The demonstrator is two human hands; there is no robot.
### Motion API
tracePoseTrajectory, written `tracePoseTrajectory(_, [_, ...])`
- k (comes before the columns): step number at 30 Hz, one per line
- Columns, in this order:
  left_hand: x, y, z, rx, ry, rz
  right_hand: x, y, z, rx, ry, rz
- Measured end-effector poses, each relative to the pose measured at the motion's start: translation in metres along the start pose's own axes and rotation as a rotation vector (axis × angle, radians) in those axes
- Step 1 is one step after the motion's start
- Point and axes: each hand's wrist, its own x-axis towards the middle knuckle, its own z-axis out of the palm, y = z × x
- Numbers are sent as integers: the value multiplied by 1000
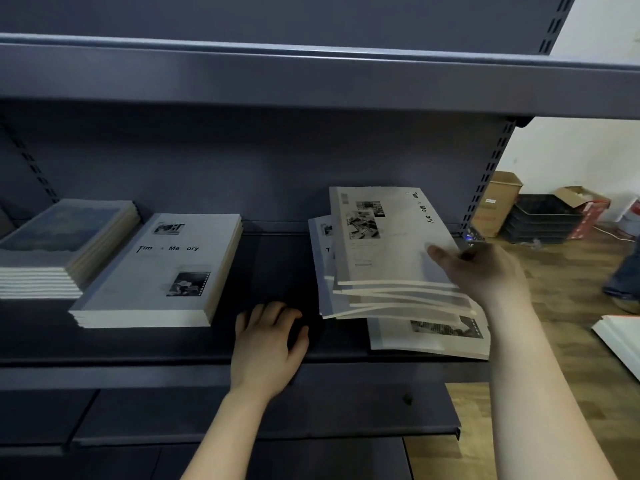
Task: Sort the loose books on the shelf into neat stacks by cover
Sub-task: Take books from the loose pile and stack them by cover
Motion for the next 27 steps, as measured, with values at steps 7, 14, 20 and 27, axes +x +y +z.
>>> tracePoseTrajectory(7, [-1,0,-1,-26,14,12,4,2,-1,77,121,-71])
tracePoseTrajectory(14, [-2,-2,-5,-41,15,52,0,-6,5,548,79,-12])
tracePoseTrajectory(20, [-7,-13,-13,-107,32,80,-12,-24,17,840,96,16])
tracePoseTrajectory(27, [-19,-44,-38,-174,3,123,-37,-73,47,856,39,-39])
